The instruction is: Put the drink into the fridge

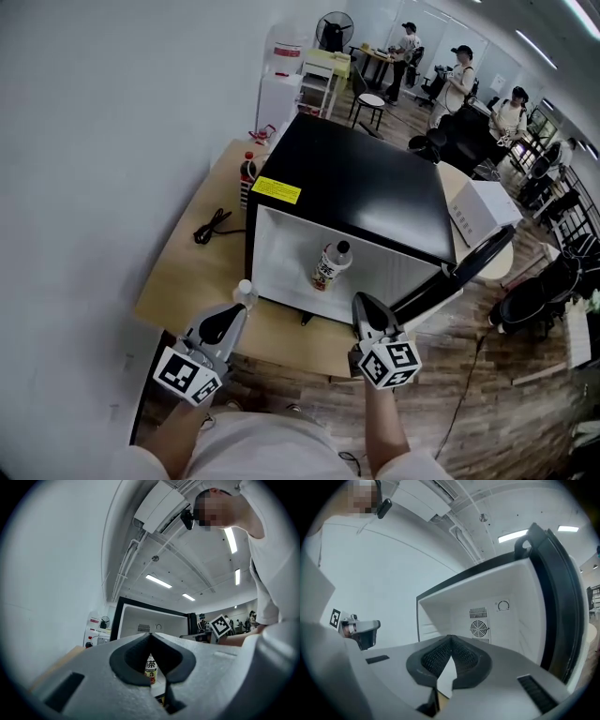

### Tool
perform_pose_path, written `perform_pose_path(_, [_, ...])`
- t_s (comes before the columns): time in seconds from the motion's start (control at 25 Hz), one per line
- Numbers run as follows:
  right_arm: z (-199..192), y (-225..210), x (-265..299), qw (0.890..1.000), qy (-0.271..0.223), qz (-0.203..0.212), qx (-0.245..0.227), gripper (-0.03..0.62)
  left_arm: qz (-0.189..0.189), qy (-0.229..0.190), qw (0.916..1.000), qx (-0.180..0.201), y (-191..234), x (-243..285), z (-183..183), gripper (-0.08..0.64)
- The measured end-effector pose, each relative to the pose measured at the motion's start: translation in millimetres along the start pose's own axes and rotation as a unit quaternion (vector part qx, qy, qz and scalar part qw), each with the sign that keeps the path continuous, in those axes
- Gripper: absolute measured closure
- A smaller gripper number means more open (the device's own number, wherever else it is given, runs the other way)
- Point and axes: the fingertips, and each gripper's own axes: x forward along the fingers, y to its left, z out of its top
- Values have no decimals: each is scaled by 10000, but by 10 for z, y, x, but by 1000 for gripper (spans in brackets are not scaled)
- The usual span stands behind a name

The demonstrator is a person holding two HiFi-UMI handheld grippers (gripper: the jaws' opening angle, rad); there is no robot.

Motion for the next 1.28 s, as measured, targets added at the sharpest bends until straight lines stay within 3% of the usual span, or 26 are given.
perform_pose_path(0.44, [514, 78, -464, 9983, -527, 85, -249, 589, 189, -78, 9998, 61, -10, -74, 105, 546])
perform_pose_path(0.8, [866, -124, -1033, 9928, -1117, -401, -189, 589, 500, -45, 9986, 157, 51, -232, 188, 546])
perform_pose_path(1.28, [729, -416, -1440, 9918, -896, -866, -278, 589, 909, -41, 9956, 205, 49, -474, 268, 546])
